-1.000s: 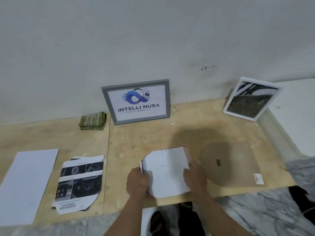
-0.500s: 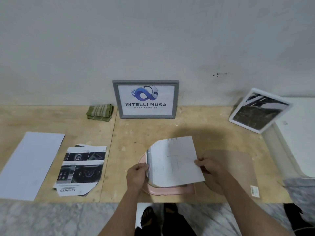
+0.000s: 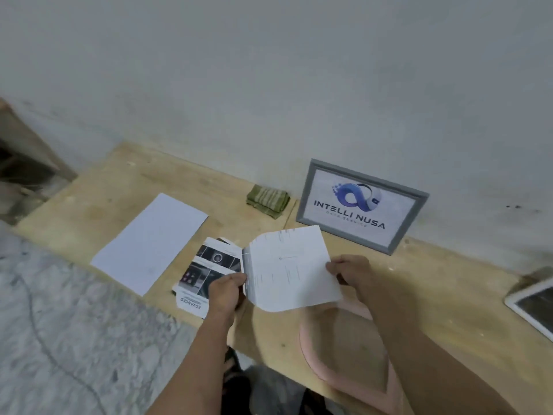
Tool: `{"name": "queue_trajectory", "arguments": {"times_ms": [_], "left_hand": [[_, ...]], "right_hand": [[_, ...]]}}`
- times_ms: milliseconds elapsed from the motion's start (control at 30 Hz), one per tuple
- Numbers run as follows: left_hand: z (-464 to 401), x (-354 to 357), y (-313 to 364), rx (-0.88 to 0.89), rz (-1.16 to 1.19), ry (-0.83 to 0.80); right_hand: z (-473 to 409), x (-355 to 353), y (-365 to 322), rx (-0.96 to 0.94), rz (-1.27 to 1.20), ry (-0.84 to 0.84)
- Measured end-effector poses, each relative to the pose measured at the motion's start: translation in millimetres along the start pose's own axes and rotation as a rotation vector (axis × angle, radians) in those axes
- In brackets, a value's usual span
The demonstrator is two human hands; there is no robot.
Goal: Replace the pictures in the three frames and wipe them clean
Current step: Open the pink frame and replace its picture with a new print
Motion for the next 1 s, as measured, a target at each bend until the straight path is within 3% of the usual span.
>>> {"name": "queue_trajectory", "arguments": {"times_ms": [267,533,767,900,1000], "left_hand": [[-101.3,-157.9,45.2,-0.043,0.203,0.23],[-184.8,-269.8,44.9,-0.129,0.25,0.381],[-206.1,-298.4,30.4,-0.178,0.12,0.396],[-187.0,-299.5,39.0,-0.19,-0.237,0.491],[-159.4,-293.8,37.0,-0.218,-0.327,0.557]], "right_hand": [[-54.1,218.3,-99.4,-0.183,0.215,-0.127],[-112.5,399.1,-140.4,-0.266,0.434,-0.194],[-140.9,462.1,-149.2,-0.357,0.663,-0.228],[-144.1,456.3,-144.6,-0.39,0.781,-0.21],[-139.6,435.5,-135.2,-0.452,0.912,-0.239]]}}
Point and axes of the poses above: each hand's wrist, its own z-axis away from the middle knuckle, its own x-axis out of the palm, y = z × x, the point moved 8 cm from there along -z, towards the middle knuckle, and after that the axes turned 3 degrees about -z, right-handed, at the moved point
